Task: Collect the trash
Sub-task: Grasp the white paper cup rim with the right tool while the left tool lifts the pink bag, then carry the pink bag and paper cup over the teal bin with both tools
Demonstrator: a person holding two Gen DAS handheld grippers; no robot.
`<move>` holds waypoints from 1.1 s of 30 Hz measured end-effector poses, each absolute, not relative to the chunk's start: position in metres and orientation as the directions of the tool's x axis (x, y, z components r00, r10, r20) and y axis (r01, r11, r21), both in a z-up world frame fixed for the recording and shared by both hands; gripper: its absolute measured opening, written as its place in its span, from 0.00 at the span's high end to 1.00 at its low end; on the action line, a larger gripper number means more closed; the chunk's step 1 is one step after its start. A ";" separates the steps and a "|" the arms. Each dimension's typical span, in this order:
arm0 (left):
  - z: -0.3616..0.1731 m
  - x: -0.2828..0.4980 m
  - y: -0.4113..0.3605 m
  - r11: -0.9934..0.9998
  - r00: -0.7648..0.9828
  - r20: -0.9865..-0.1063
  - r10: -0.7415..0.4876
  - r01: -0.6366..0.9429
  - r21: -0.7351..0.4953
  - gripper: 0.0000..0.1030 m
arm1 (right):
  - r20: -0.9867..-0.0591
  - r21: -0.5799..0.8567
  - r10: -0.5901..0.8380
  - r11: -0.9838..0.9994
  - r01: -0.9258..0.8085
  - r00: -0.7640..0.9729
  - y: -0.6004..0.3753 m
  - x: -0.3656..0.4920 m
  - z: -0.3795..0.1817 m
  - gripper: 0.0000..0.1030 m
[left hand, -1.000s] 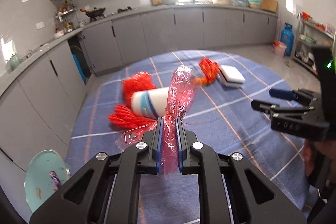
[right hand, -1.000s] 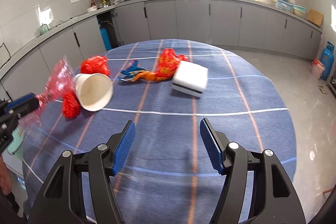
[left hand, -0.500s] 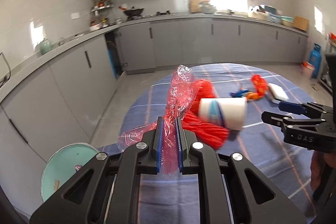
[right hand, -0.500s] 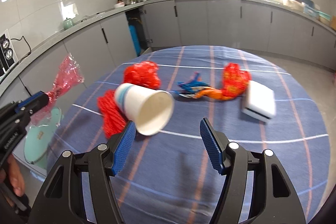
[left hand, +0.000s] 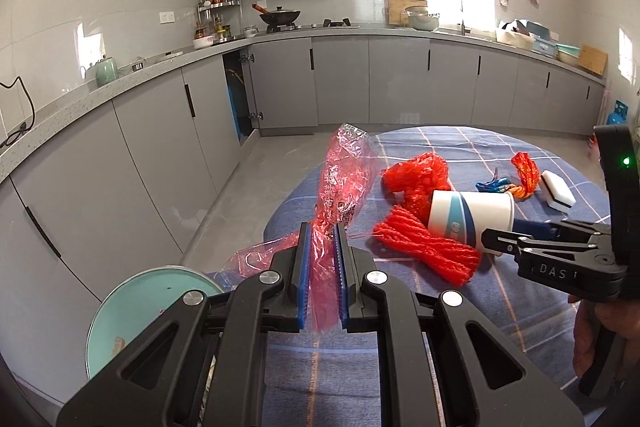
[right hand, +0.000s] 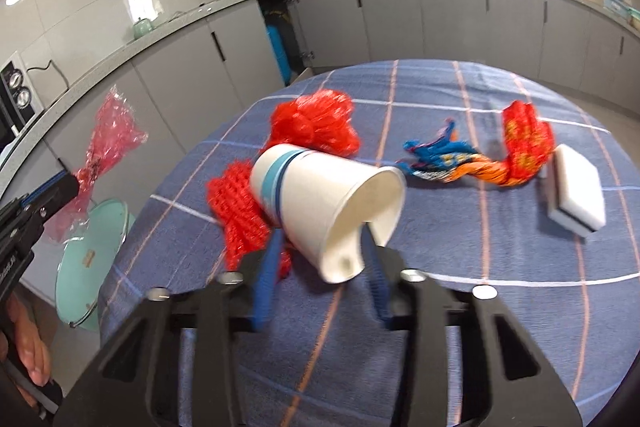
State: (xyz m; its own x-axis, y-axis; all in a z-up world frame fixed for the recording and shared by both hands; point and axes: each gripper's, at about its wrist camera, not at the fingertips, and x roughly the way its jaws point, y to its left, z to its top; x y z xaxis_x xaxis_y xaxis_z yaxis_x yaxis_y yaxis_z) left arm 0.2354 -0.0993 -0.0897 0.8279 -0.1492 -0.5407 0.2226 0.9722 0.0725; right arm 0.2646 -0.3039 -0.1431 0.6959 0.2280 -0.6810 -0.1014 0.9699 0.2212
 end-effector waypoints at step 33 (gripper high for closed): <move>-0.080 0.198 -0.003 0.991 0.851 -0.525 0.009 0.063 0.119 0.89 | -0.554 0.097 0.324 0.940 -0.328 0.767 -0.200 0.226 -0.094 0.96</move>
